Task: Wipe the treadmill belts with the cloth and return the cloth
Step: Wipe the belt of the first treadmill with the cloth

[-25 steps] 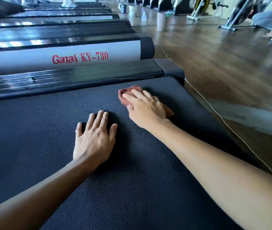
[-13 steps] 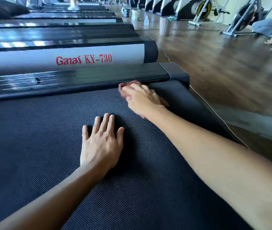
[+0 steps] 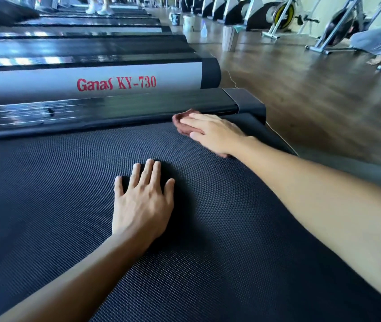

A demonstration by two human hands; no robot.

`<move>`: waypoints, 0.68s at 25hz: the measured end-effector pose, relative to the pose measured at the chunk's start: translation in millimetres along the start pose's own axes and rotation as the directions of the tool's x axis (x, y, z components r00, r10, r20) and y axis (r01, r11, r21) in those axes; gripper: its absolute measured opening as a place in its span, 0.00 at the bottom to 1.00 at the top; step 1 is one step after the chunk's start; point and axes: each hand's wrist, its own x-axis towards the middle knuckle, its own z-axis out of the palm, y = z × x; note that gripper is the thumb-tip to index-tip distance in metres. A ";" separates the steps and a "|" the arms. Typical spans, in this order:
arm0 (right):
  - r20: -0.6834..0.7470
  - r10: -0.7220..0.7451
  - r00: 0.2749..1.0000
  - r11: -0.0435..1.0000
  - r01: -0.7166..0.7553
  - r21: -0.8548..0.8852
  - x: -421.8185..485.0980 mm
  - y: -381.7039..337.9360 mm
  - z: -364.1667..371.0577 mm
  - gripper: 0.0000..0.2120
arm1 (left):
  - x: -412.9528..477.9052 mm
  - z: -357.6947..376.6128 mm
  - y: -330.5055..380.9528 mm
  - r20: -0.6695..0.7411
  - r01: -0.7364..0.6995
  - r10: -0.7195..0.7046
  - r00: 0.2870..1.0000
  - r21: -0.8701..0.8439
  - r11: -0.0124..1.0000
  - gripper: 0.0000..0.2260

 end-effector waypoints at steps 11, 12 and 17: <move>-0.108 0.245 0.963 0.959 -0.257 -0.118 -56.8 45.6 -3.1 0.22 | -0.1 0.6 0.2 -0.006 0.004 -0.004 1.000 0.003 1.000 0.32; -0.058 0.158 0.986 0.983 -0.163 -0.086 -51.0 50.0 -7.6 0.22 | -0.2 0.4 0.2 -0.007 0.003 -0.003 1.000 0.004 1.000 0.30; -0.055 0.575 0.816 0.812 -0.578 -0.083 -55.6 70.4 -23.6 0.23 | -0.2 -2.5 0.1 0.005 0.005 -0.005 1.000 0.003 1.000 0.28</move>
